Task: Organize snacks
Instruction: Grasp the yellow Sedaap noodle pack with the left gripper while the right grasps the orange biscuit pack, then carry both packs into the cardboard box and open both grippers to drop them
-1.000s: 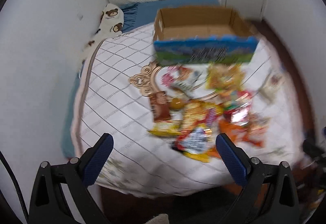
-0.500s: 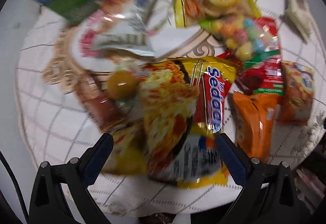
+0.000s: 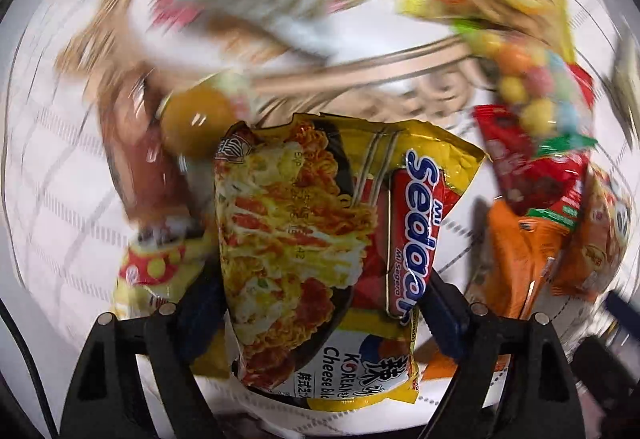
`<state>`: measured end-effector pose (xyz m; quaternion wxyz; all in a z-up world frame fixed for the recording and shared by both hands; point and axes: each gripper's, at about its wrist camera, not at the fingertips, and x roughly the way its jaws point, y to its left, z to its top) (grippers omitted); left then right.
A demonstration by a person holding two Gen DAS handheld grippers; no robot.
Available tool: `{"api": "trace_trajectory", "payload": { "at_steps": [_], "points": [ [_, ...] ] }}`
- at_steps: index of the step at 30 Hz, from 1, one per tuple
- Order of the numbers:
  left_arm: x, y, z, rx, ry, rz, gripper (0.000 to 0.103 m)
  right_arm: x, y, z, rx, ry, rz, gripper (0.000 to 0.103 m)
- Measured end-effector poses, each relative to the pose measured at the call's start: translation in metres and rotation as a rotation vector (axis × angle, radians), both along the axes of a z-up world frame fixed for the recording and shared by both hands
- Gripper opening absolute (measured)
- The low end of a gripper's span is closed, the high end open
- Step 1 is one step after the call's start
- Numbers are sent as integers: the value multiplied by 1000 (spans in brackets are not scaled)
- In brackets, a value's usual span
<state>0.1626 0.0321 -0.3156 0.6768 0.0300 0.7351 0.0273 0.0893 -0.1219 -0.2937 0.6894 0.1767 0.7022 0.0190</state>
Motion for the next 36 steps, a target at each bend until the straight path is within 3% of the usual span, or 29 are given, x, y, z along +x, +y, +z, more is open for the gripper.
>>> {"api": "trace_trajectory", "payload": {
  "at_steps": [5,9,10,12,13,17,18,24,29,32,36],
  "points": [
    [-11,31,-2,-30,1,174,86,14,19,-35,34,39,-8,90],
    [-6,40,-14,-72,14,163,88,20,36,-56,-10,58,29,84],
    [-5,43,-22,-79,17,147,88,20,40,-57,-36,57,55,76],
    [1,38,-44,-89,33,103,88,24,52,-56,-85,55,132,60],
    [2,38,-47,-93,38,88,88,25,60,-55,-113,57,191,57],
    [6,41,-69,-110,39,55,88,22,97,-53,-262,67,499,57],
    [9,42,-67,-109,39,49,88,21,102,-52,-287,64,527,57],
    [-9,41,-58,-90,-12,52,85,24,86,-55,-207,68,327,59],
    [-24,55,-41,-74,-53,46,85,20,85,-49,-219,13,246,55],
    [-28,56,-33,-95,-75,44,84,18,81,-36,-217,-25,220,54],
    [-44,51,4,-124,-126,20,84,18,82,-7,-181,-94,151,53]
  ]
}}
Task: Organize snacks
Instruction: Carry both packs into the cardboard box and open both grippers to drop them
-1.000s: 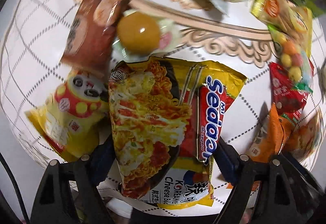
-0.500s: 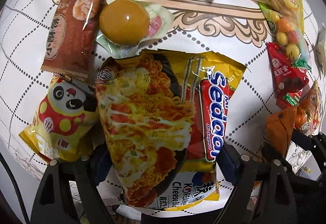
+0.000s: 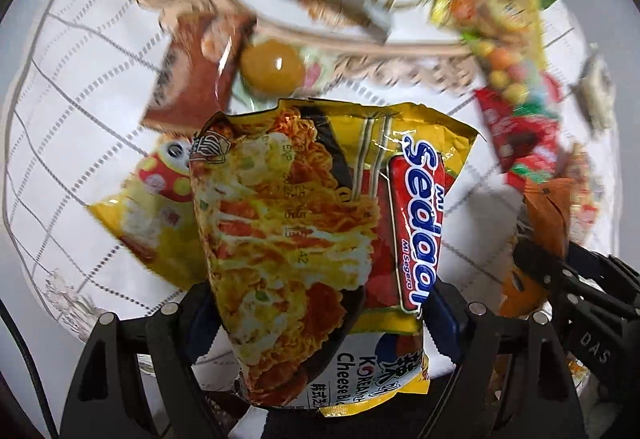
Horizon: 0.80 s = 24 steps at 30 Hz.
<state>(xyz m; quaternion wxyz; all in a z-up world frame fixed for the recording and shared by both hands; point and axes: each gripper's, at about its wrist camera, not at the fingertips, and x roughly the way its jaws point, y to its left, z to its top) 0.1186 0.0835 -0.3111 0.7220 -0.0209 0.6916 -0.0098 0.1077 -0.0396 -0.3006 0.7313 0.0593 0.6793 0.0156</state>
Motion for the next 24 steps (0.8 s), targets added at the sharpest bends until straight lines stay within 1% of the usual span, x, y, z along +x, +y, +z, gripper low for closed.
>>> {"api": "trace_trajectory", "payload": {
  "at_steps": [2,5,6,8,10,12,13,14,15,17,19,21,23,24],
  "points": [
    [3,1,20,-16,-41,-9,84,3,-2,20,40,-30,-14,53],
    [10,2,52,-49,-104,-3,85,12,-3,58,91,-100,-27,53],
    [19,3,69,-74,-132,5,85,10,-9,73,109,-120,-30,53],
    [36,2,93,-102,-171,7,85,24,-13,98,130,-166,-33,53],
    [63,-1,121,-131,-219,9,85,35,-23,128,161,-218,-31,53],
    [94,-6,146,-156,-258,7,85,65,-29,157,192,-264,-20,53],
    [110,-7,155,-160,-273,7,85,75,-30,170,201,-286,-12,53],
    [128,-10,164,-154,-292,9,85,93,-32,182,204,-313,-4,53],
    [149,-11,174,-132,-316,11,85,113,-35,196,195,-338,7,53],
    [189,-14,181,-96,-334,17,85,151,-40,214,181,-372,15,53],
    [230,-12,182,-89,-320,32,85,193,-43,223,166,-387,27,53],
    [275,-11,175,-96,-291,51,85,236,-45,223,140,-389,35,53],
    [309,-13,164,-80,-263,50,85,273,-44,212,131,-361,42,53],
    [327,-16,153,-71,-243,45,85,292,-44,206,131,-345,45,53]
  ]
}}
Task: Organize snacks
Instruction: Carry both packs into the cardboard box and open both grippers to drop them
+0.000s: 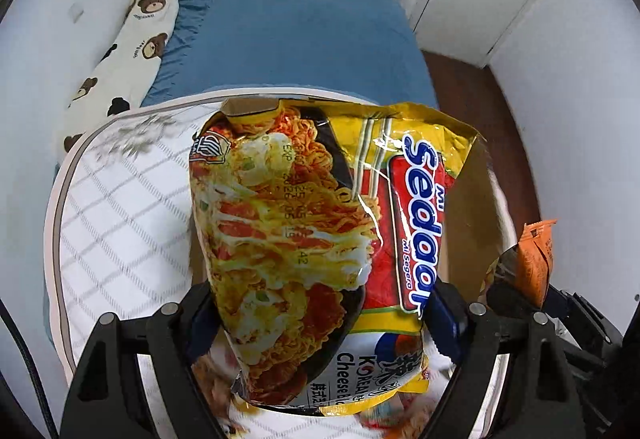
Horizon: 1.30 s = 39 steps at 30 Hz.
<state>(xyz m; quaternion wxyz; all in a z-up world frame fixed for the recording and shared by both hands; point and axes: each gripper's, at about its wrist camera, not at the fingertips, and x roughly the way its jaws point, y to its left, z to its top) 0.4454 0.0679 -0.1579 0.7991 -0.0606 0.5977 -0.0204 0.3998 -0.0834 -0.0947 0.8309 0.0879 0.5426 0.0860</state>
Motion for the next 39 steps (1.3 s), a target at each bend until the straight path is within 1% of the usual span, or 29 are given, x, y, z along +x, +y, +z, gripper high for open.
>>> {"api": "trace_trajectory", "payload": {
  "at_steps": [2,3,7,9,10,15,17,18,19,20,21,23,26,29,32,33,35,39],
  "points": [
    [28,-6,-16,16,34,-8,85,32,1,-16,-18,36,13,53],
    [44,-8,-29,20,62,-12,85,48,0,-31,-22,54,14,53],
    [75,-13,-68,3,142,-12,85,94,0,-78,-40,130,31,53],
    [92,-16,-89,-6,189,-16,85,106,0,-99,-57,159,36,53],
    [96,-18,-95,-2,202,-16,85,107,1,-110,-62,167,37,53],
    [113,-20,-127,2,277,-16,85,129,3,-142,-73,216,64,54],
    [116,-21,-134,3,286,-18,85,138,5,-153,-91,237,75,57],
    [119,-20,-139,24,279,-16,85,142,6,-158,-107,244,79,69],
    [118,-21,-139,36,275,-15,85,144,6,-161,-116,248,81,84],
    [117,-22,-141,43,272,-13,87,143,7,-162,-114,253,87,89],
    [115,-22,-140,42,269,-9,88,141,8,-165,-112,258,94,92],
    [114,-17,-139,45,263,-3,90,142,8,-167,-110,260,99,92],
    [109,-8,-131,42,239,8,90,138,7,-165,-106,248,85,92],
    [93,-12,-115,48,199,17,90,129,4,-158,-115,227,71,92],
    [78,-6,-98,63,140,29,90,116,4,-141,-119,199,55,92],
    [66,-12,-88,67,115,31,90,109,8,-131,-124,189,52,92],
    [56,-11,-79,67,82,34,90,101,7,-122,-131,172,47,92],
    [30,-5,-54,76,2,41,90,79,8,-100,-141,116,33,92]
  ]
}}
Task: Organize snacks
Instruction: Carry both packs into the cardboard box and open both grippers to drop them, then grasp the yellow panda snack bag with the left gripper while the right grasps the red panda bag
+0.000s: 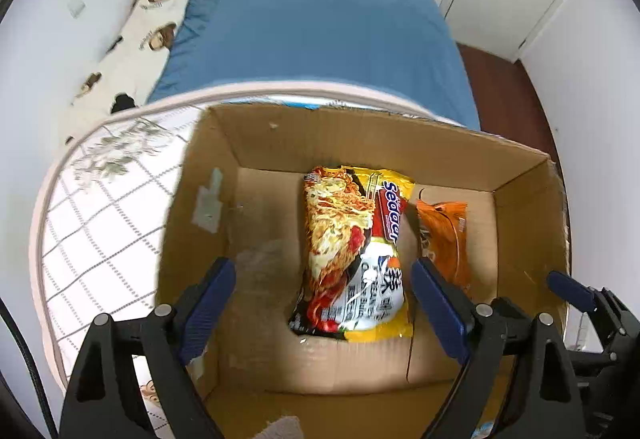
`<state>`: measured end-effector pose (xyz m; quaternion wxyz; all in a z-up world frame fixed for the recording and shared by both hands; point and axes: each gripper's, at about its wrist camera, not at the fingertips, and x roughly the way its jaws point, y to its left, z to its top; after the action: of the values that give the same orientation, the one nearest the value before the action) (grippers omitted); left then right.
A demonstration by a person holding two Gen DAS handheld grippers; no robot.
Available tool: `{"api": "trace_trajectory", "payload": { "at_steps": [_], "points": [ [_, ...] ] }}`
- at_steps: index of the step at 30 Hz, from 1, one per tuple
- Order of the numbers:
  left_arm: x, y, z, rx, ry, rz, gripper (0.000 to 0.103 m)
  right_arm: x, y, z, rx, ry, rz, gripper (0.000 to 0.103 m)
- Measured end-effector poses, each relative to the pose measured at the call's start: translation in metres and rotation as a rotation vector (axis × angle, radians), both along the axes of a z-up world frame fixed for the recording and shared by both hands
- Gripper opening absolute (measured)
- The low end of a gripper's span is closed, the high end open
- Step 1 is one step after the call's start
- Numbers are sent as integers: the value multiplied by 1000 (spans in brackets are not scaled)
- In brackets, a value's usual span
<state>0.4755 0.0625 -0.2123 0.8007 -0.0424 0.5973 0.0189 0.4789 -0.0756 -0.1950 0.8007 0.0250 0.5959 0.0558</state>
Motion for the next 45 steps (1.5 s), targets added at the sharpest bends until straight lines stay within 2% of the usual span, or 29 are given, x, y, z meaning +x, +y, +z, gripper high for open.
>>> {"api": "trace_trajectory", "payload": {
  "at_steps": [8,16,20,23,27,31,35,39,42,44,45],
  "points": [
    [-55,-1,52,26,-132,-29,90,-57,-5,53,-28,-122,-10,92],
    [-107,-2,92,0,-195,-55,90,-115,-7,93,7,-195,-25,92],
    [-136,2,97,13,-207,-54,90,-145,-8,96,49,-190,-34,92],
    [-156,11,85,29,-185,-43,90,-170,-14,82,64,-145,-47,92],
    [-195,32,53,51,-122,1,90,-213,-34,41,81,-26,-111,92],
    [-238,63,7,61,-2,70,90,-260,-64,-18,108,130,-211,92],
    [-283,99,-39,63,130,167,90,-303,-89,-71,101,248,-300,92],
    [-321,136,-74,37,232,279,90,-327,-95,-100,85,303,-342,92],
    [-334,155,-97,-47,310,357,90,-333,-97,-117,77,321,-364,92],
    [-336,161,-105,-64,324,387,90,-336,-97,-124,82,333,-374,92],
    [-335,160,-106,-37,306,376,90,-337,-97,-126,76,335,-375,92]
  ]
}}
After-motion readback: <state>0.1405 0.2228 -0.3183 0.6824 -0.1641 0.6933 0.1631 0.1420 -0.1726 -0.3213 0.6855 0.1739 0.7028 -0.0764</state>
